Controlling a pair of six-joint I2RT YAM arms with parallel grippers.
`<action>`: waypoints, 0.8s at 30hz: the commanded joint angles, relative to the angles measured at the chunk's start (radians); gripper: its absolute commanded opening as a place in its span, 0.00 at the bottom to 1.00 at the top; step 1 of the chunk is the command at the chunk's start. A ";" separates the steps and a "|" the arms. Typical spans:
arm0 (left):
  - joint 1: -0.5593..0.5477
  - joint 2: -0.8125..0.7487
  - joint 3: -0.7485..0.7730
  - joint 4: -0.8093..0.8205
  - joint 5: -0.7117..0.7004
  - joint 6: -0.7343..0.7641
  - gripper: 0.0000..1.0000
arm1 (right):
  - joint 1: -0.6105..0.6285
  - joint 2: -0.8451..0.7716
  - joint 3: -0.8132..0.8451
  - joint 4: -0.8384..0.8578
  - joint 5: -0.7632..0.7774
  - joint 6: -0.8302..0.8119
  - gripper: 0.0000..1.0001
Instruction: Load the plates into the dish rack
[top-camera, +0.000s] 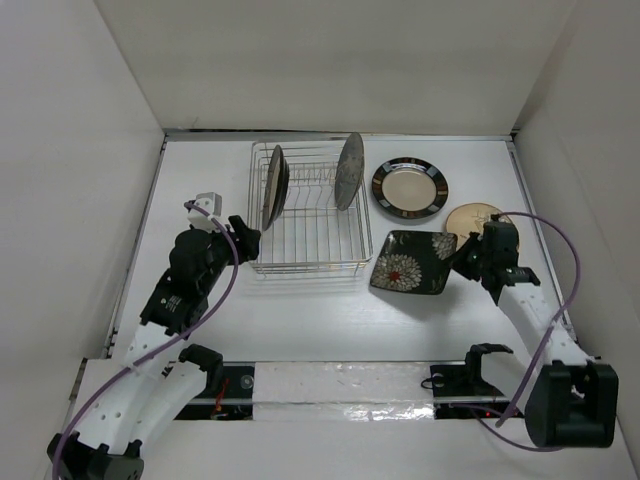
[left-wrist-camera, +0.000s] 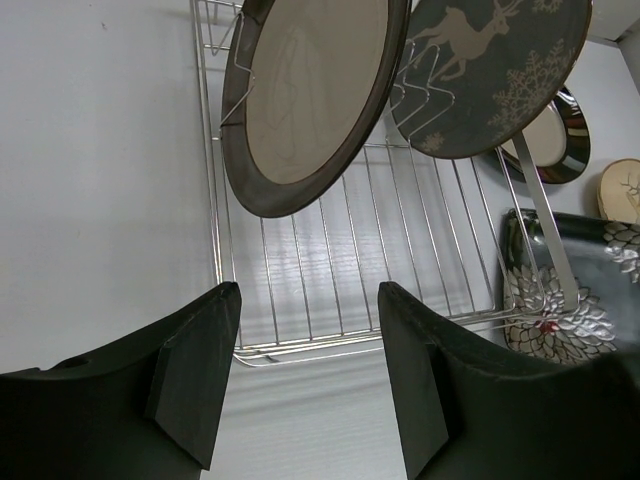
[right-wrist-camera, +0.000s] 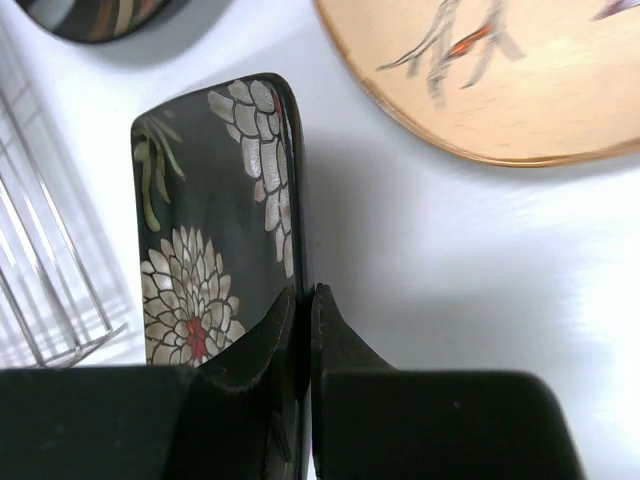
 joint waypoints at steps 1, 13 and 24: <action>-0.004 0.008 0.021 0.038 -0.005 0.013 0.54 | 0.044 -0.138 0.083 -0.055 0.141 0.013 0.00; 0.040 0.100 0.025 0.026 0.009 0.001 0.52 | 0.261 -0.257 0.504 -0.127 0.440 -0.142 0.00; 0.040 0.167 0.030 -0.013 -0.069 0.009 0.49 | 0.588 0.167 0.959 0.023 0.471 -0.276 0.00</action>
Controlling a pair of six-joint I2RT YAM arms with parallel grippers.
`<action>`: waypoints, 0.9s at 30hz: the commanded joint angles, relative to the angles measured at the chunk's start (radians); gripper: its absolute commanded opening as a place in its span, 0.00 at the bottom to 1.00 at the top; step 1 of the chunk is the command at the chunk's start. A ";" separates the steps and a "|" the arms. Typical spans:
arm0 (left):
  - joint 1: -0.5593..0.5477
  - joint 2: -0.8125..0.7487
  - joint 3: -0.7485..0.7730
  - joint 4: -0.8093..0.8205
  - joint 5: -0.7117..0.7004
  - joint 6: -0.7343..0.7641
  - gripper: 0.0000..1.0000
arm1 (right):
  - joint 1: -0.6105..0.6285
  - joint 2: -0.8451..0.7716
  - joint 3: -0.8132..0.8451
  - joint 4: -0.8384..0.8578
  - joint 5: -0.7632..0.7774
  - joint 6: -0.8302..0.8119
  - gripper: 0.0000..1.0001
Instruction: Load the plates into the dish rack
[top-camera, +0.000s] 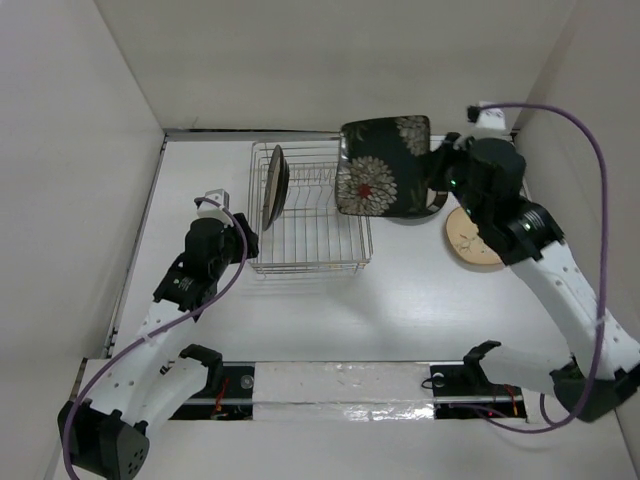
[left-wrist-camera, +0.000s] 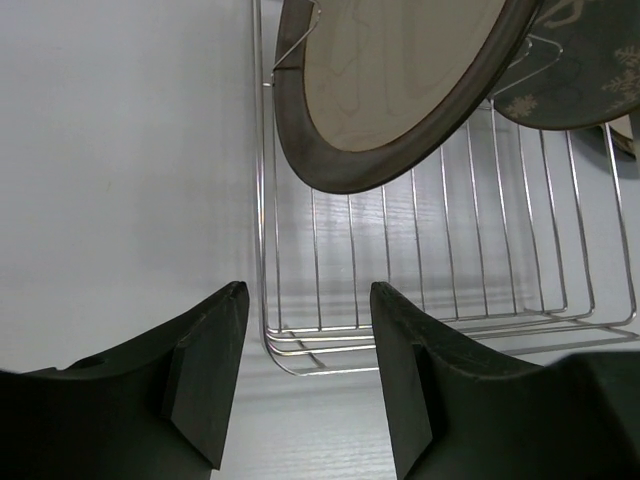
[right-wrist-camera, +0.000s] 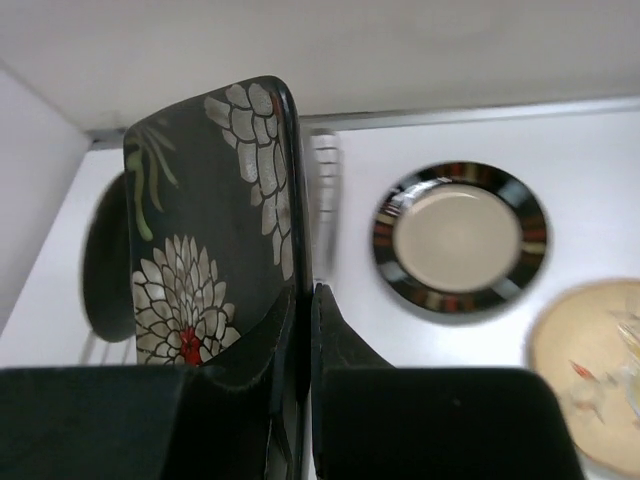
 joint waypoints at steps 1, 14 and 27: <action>0.005 0.015 0.031 -0.004 -0.047 0.007 0.47 | 0.075 0.165 0.159 0.222 0.028 -0.038 0.00; 0.005 0.026 0.014 -0.013 -0.137 -0.025 0.38 | 0.107 0.729 0.680 0.077 0.135 -0.064 0.00; 0.005 0.179 0.022 -0.001 -0.027 -0.027 0.39 | 0.126 0.780 0.665 0.126 0.080 -0.074 0.00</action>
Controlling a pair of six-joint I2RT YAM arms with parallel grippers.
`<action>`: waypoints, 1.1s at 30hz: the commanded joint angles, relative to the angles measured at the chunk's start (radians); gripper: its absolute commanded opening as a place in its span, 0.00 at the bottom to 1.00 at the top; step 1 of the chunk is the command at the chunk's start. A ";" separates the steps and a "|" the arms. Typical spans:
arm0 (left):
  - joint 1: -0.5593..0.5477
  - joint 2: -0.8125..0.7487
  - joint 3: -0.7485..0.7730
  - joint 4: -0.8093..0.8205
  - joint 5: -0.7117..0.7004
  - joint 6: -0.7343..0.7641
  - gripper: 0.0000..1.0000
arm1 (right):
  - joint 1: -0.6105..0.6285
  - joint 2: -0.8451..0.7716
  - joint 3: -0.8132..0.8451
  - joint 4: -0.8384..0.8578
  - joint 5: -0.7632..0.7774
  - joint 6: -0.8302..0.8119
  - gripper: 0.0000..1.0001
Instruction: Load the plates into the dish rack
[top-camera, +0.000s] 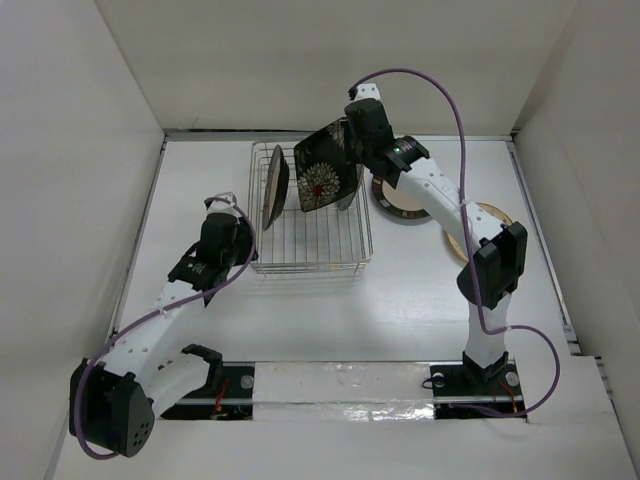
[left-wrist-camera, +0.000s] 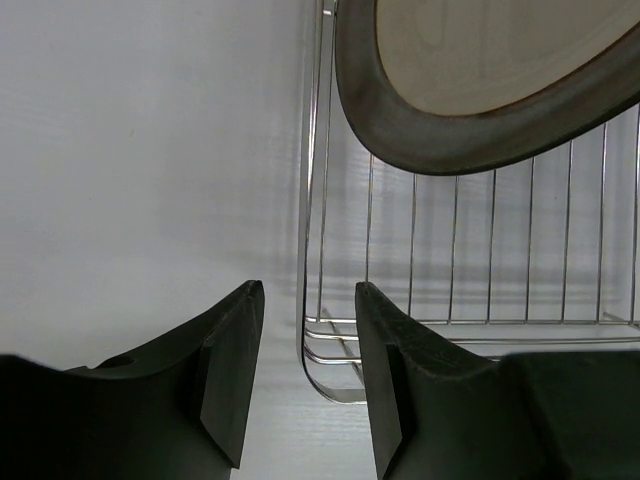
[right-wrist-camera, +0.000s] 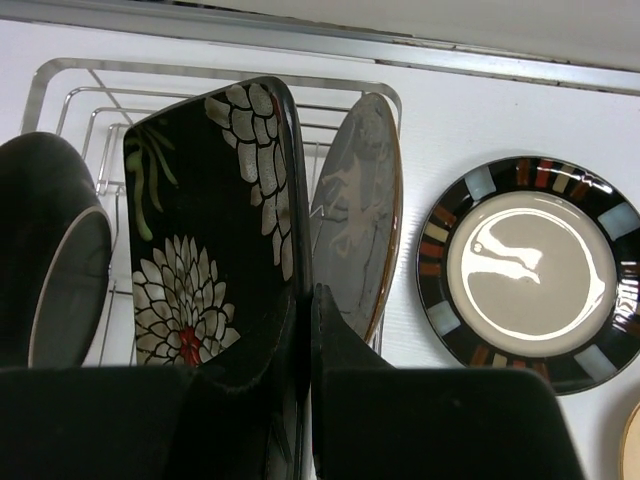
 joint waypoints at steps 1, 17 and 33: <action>0.005 0.025 0.022 0.023 0.053 0.000 0.38 | 0.009 -0.079 0.046 0.190 -0.008 0.009 0.00; -0.043 -0.010 -0.047 0.081 0.286 -0.190 0.00 | 0.009 -0.094 0.105 0.069 0.072 -0.081 0.00; -0.043 -0.091 -0.200 0.239 0.512 -0.262 0.00 | 0.058 -0.068 0.122 -0.017 0.158 -0.009 0.00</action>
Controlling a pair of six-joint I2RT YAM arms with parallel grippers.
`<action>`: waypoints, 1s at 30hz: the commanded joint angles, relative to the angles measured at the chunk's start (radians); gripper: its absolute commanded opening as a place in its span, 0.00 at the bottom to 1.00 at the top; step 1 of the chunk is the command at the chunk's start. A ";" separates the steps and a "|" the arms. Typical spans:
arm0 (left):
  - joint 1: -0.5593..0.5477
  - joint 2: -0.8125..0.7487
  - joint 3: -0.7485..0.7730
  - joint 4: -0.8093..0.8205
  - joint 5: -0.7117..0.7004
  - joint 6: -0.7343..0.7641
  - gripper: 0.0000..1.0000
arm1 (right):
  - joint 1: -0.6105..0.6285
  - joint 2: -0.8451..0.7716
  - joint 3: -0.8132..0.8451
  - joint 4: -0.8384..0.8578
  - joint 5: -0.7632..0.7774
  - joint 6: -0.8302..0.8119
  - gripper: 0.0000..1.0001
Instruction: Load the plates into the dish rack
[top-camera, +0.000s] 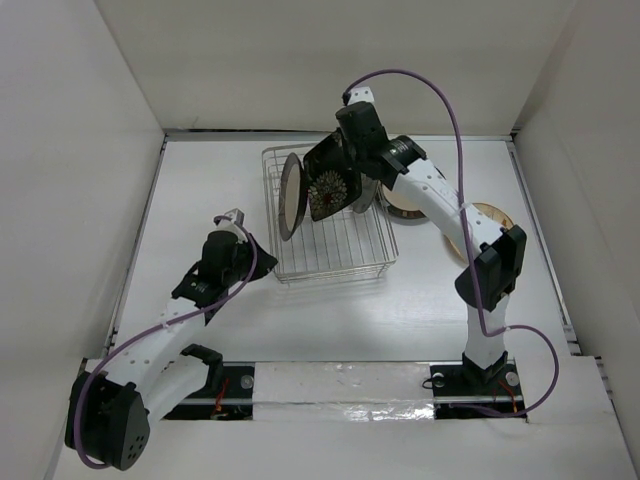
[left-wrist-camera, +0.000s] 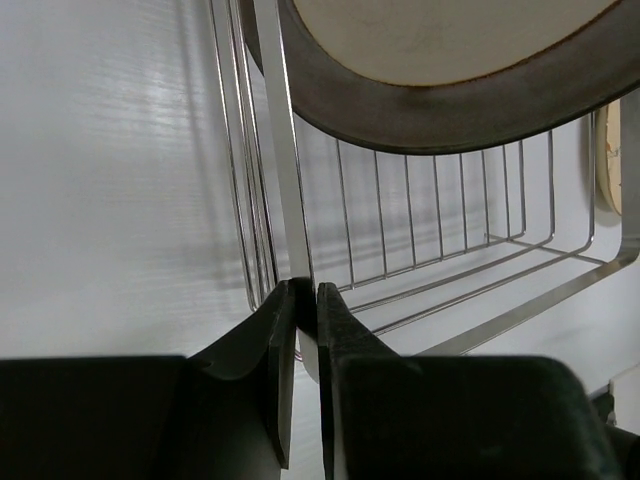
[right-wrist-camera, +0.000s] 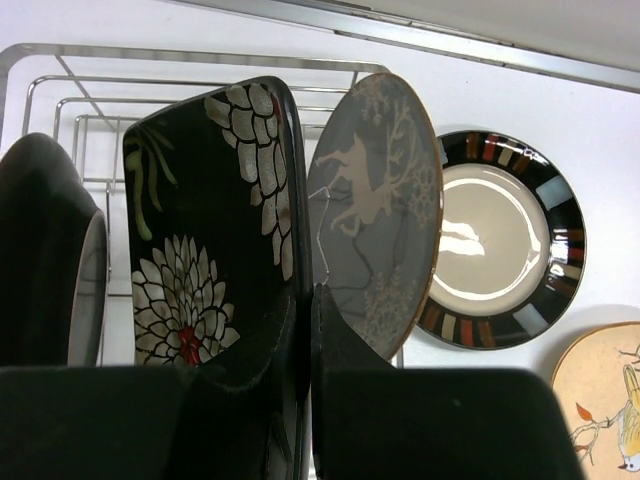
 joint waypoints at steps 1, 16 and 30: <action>-0.016 -0.025 -0.022 0.071 0.201 -0.021 0.00 | 0.012 -0.063 0.075 0.106 0.058 0.040 0.00; -0.016 -0.123 0.045 -0.010 0.122 0.031 0.44 | 0.050 0.112 0.327 -0.043 0.195 0.010 0.00; -0.029 -0.169 0.173 -0.066 -0.055 0.174 0.44 | 0.090 0.245 0.497 -0.090 0.316 -0.111 0.00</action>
